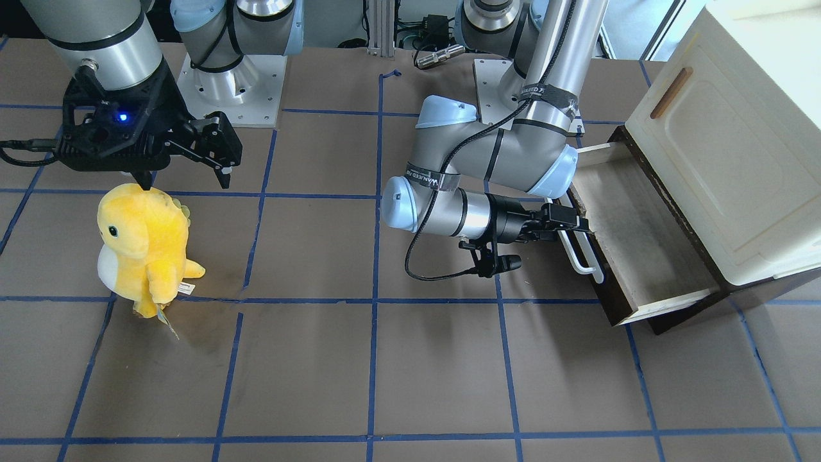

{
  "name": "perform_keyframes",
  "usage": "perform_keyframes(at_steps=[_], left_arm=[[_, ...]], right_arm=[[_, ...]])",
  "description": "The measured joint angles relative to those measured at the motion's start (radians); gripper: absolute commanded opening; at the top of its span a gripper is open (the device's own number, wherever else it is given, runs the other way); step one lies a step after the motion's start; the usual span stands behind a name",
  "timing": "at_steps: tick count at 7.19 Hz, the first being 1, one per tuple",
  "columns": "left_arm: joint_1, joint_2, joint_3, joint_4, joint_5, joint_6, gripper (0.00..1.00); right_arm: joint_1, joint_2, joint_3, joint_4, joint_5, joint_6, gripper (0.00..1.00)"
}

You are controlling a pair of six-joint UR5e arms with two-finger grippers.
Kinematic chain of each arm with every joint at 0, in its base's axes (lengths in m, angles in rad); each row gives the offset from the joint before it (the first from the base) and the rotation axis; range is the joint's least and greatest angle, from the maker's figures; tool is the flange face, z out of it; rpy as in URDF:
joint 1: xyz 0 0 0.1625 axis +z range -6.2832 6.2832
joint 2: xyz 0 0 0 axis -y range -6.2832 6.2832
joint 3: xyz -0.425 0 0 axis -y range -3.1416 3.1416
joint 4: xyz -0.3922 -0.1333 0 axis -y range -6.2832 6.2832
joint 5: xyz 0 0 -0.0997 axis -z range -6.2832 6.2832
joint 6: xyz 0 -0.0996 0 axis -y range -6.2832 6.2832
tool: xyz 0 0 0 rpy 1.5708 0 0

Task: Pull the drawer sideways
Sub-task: 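Keep pulling the drawer outward with the left gripper, then open the left gripper and release the drawer handle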

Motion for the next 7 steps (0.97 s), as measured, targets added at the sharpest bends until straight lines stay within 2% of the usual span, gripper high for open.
perform_keyframes(at_steps=[2, 3, 5, 7], left_arm=[[-0.001, 0.022, 0.03, 0.014, -0.035, 0.026, 1.0], [-0.002, 0.052, 0.067, 0.014, -0.092, 0.081, 1.0], [-0.003, 0.15, 0.133, 0.0, -0.234, 0.186, 1.0], [0.003, 0.274, 0.181, -0.009, -0.427, 0.272, 1.0]], right_arm=[[0.0, 0.0, 0.0, 0.0, 0.0, 0.0, 1.0], [0.0, 0.0, 0.0, 0.0, 0.0, 0.0, 1.0], [0.0, 0.0, 0.0, 0.0, 0.0, -0.001, 1.0], [0.0, 0.0, 0.0, 0.0, 0.0, 0.0, 1.0]])
